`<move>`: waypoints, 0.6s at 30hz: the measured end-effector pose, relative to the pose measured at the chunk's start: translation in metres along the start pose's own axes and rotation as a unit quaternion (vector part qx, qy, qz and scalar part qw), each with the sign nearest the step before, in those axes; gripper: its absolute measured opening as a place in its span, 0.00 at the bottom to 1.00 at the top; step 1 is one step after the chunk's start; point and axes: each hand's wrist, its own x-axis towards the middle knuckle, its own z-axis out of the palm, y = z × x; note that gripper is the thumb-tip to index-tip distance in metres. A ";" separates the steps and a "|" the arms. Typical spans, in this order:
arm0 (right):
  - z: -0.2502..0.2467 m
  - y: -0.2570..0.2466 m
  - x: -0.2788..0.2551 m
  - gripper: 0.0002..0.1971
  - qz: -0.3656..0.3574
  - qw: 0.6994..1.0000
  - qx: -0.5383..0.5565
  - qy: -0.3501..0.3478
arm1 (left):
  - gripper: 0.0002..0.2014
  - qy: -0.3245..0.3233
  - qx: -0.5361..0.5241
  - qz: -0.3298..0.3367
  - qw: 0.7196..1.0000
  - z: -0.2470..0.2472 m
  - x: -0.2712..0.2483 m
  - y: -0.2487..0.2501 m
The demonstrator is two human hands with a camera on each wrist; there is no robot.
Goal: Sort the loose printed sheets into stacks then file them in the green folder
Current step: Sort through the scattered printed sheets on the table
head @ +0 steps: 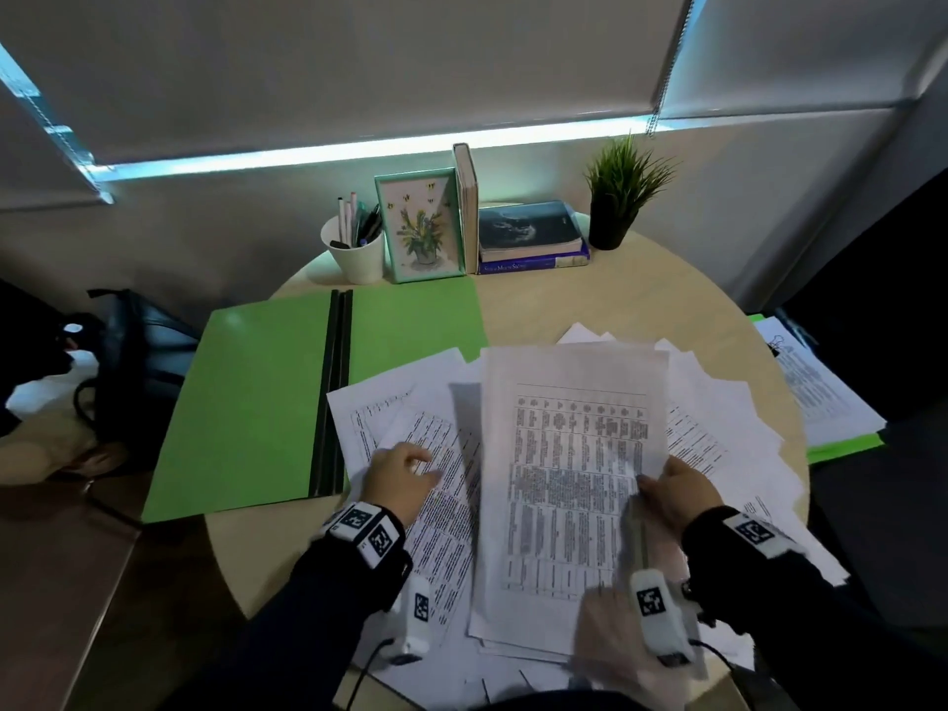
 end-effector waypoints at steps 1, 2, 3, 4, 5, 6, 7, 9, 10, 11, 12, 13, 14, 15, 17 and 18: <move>-0.005 0.002 0.000 0.09 0.009 1.000 -0.024 0.009 | 0.14 0.043 0.034 -0.025 0.998 -0.006 0.005 -0.008; -0.011 0.004 -0.001 0.09 0.015 0.999 -0.039 0.017 | 0.18 0.074 0.056 -0.048 0.994 -0.014 0.008 -0.015; -0.016 0.006 -0.001 0.12 0.024 0.998 -0.045 0.025 | 0.22 0.088 0.075 -0.067 0.991 -0.020 0.011 -0.022; -0.021 0.009 -0.001 0.16 0.030 0.998 -0.053 0.030 | 0.25 0.087 0.097 -0.081 0.988 -0.026 0.014 -0.030; -0.025 0.012 0.000 0.18 0.036 0.997 -0.063 0.032 | 0.28 0.073 0.122 -0.092 0.986 -0.029 0.017 -0.037; -0.028 0.014 0.000 0.19 0.042 0.996 -0.069 0.030 | 0.31 0.053 0.140 -0.099 0.984 -0.032 0.020 -0.043; -0.030 0.018 0.002 0.20 0.052 0.996 -0.068 0.027 | 0.34 0.030 0.141 -0.108 0.984 -0.033 0.023 -0.050; -0.031 0.026 0.003 0.20 0.066 0.995 -0.079 0.014 | 0.35 -0.007 0.112 -0.111 0.988 -0.030 0.025 -0.058; -0.032 0.028 0.002 0.21 0.070 0.993 -0.091 0.006 | 0.33 -0.015 0.107 -0.103 0.989 -0.028 0.024 -0.059; -0.032 0.030 0.002 0.21 0.071 0.993 -0.098 0.001 | 0.29 -0.019 0.114 -0.089 0.989 -0.026 0.023 -0.060; -0.031 0.032 0.002 0.21 0.074 0.992 -0.101 -0.003 | 0.24 -0.025 0.120 -0.071 0.990 -0.023 0.021 -0.061; -0.031 0.033 0.001 0.21 0.077 0.992 -0.103 -0.005 | 0.20 -0.029 0.119 -0.053 0.991 -0.020 0.020 -0.061; -0.032 0.032 0.000 0.21 0.081 0.991 -0.107 -0.010 | 0.15 -0.031 0.107 -0.033 0.993 -0.017 0.018 -0.060; -0.032 0.033 0.001 0.21 0.081 0.991 -0.108 -0.010 | 0.11 -0.031 0.087 -0.017 0.996 -0.015 0.015 -0.059; -0.033 0.034 0.004 0.21 0.088 0.990 -0.110 -0.012 | 0.09 -0.027 0.043 0.002 0.999 -0.010 0.012 -0.056; -0.033 0.034 0.005 0.21 0.091 0.989 -0.112 -0.016 | 0.11 -0.023 0.027 0.003 0.999 -0.009 0.011 -0.054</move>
